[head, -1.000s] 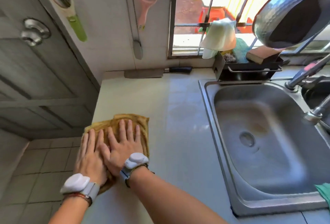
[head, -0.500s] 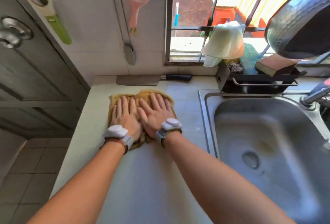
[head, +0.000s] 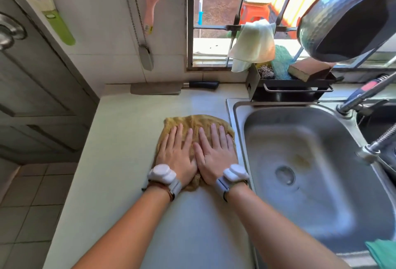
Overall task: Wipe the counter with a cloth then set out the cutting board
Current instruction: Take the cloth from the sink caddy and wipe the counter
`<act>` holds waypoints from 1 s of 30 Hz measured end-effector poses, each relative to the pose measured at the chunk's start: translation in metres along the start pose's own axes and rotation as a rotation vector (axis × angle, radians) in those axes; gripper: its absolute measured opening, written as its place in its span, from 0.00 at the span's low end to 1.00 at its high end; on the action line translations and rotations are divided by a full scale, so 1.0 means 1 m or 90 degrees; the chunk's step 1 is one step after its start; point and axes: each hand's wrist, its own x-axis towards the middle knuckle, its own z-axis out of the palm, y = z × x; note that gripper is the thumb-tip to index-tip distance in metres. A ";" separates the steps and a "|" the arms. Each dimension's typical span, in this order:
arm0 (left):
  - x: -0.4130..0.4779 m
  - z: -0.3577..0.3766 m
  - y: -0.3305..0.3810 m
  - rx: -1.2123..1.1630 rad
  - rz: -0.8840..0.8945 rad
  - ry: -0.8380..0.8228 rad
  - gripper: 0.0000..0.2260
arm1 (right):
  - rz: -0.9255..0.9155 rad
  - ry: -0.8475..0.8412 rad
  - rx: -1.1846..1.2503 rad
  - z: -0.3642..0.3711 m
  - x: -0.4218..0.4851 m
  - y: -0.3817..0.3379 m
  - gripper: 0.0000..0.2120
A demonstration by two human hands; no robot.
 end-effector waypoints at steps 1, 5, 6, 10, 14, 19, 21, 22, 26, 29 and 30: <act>-0.022 0.000 0.002 -0.002 0.011 -0.004 0.28 | -0.007 0.003 -0.003 0.003 -0.024 0.000 0.30; -0.131 0.005 0.004 -0.022 0.072 -0.041 0.29 | -0.018 0.020 -0.020 0.021 -0.139 -0.006 0.28; -0.158 0.006 0.003 -0.021 0.085 -0.060 0.30 | -0.010 0.024 -0.023 0.026 -0.168 -0.010 0.28; -0.223 0.002 0.004 0.002 0.119 -0.080 0.31 | 0.028 0.046 -0.051 0.033 -0.235 -0.027 0.30; -0.242 -0.015 -0.034 0.011 0.067 -0.070 0.27 | 0.065 0.018 -0.038 0.034 -0.235 -0.076 0.33; -0.266 -0.023 -0.135 0.012 -0.085 0.002 0.27 | -0.126 -0.064 -0.002 0.054 -0.208 -0.176 0.31; -0.260 -0.020 -0.162 0.006 -0.120 0.021 0.26 | -0.189 -0.076 0.019 0.061 -0.187 -0.202 0.30; -0.250 -0.018 -0.170 -0.001 -0.131 0.028 0.26 | -0.205 -0.081 0.034 0.063 -0.173 -0.208 0.29; -0.167 -0.017 -0.181 0.002 -0.138 0.051 0.27 | -0.216 -0.069 0.056 0.060 -0.094 -0.204 0.28; -0.088 -0.018 -0.181 0.027 -0.138 0.061 0.26 | -0.198 -0.067 0.048 0.050 -0.021 -0.192 0.28; -0.070 -0.022 -0.181 0.031 -0.143 0.053 0.27 | -0.197 -0.064 0.046 0.045 -0.004 -0.191 0.27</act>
